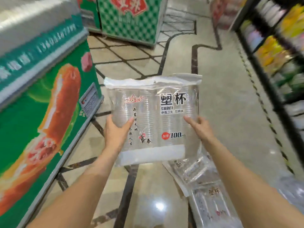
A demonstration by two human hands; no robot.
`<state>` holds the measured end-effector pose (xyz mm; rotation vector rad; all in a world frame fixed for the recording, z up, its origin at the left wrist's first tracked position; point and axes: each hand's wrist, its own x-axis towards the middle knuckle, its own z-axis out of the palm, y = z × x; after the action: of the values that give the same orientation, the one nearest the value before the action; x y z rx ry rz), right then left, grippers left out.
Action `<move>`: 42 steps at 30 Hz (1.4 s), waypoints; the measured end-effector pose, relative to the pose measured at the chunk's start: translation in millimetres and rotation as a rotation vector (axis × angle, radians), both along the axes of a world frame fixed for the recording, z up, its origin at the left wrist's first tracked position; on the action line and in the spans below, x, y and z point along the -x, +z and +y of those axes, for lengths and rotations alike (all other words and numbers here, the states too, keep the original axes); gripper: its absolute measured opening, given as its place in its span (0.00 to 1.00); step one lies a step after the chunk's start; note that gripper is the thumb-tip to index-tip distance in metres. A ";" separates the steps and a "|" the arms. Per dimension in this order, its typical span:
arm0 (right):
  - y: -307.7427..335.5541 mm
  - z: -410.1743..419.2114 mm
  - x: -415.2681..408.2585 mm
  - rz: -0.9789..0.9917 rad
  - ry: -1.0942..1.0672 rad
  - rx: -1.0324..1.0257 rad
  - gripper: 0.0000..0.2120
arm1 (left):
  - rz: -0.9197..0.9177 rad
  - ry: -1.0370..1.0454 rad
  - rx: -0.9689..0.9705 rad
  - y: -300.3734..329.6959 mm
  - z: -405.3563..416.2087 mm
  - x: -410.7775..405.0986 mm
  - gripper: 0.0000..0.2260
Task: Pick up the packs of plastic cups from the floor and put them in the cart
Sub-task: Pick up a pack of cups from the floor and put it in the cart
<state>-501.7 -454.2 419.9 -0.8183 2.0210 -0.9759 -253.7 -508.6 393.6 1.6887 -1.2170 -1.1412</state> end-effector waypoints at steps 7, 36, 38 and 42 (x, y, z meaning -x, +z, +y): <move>229.2 132.1 17.1 0.108 -0.413 0.250 0.24 | 0.036 -0.373 0.317 243.4 35.2 66.1 0.33; 350.5 1192.4 -315.6 0.471 -2.201 0.287 0.20 | 0.539 -2.175 0.284 386.9 1095.3 131.6 0.32; 342.0 1235.7 -304.2 0.466 -2.236 0.295 0.17 | 0.516 -2.196 0.274 380.0 1146.7 147.8 0.33; 327.6 1327.7 -256.4 0.470 -2.294 0.270 0.19 | 0.489 -2.230 0.281 367.0 1249.0 199.0 0.32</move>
<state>-245.3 873.5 747.4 2.0219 2.6048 -2.1210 -452.7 740.4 760.6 -0.9229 -2.4932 -1.9431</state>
